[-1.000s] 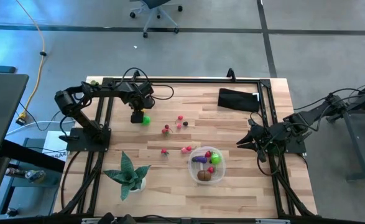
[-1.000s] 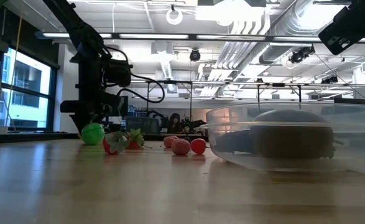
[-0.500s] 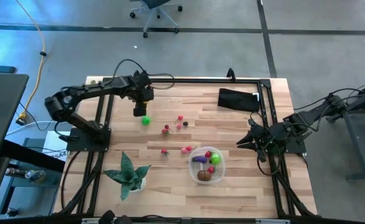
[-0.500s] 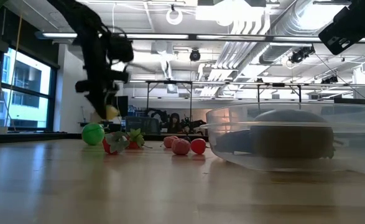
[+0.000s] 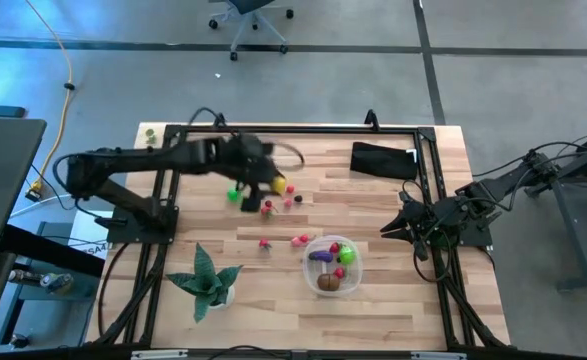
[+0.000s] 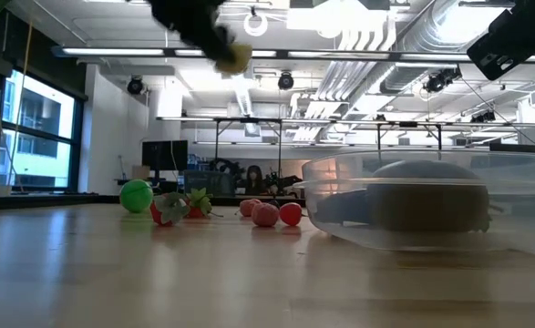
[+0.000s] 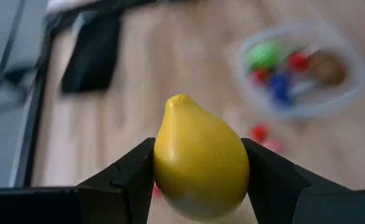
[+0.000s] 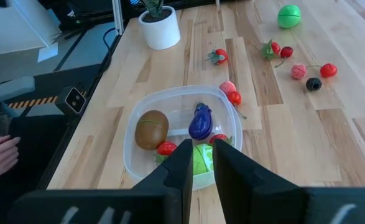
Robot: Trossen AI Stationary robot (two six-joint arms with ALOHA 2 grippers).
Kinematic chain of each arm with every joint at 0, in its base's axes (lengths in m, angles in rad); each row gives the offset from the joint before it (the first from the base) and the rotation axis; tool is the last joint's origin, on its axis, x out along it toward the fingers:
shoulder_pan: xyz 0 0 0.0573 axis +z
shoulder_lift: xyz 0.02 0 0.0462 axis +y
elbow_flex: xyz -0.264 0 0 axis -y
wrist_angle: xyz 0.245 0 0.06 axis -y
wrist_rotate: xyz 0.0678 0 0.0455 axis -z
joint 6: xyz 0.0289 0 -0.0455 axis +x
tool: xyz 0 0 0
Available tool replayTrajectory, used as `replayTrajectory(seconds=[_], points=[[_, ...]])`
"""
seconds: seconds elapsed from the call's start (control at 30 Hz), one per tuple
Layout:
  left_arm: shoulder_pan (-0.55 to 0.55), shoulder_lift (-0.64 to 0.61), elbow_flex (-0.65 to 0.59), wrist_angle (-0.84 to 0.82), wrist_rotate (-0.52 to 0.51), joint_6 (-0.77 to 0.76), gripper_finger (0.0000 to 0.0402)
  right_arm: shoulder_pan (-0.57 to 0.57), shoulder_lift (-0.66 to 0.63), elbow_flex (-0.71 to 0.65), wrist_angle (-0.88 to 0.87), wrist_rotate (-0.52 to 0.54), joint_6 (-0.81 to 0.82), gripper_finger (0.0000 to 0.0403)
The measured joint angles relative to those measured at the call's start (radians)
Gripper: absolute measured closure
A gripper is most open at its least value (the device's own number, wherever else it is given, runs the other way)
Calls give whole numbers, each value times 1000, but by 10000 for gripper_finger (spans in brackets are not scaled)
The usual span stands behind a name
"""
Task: Pick and placing Produce into tupperware
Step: Put the lemon into the transparent bin
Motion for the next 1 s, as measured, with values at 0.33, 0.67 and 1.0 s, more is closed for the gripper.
replayTrajectory(seconds=[0.33, 0.67, 1.0], points=[[-247, 273, 100, 202, -50, -34, 201, 0, 0, 0, -1, 0, 0, 352], [-362, 557, 268, 188, -36, -19, 194, 0, 0, 0, -5, 0, 0, 352], [-376, 731, 429, 42, -70, 36, 200, 0, 1, 0, -14, 0, 0, 352]])
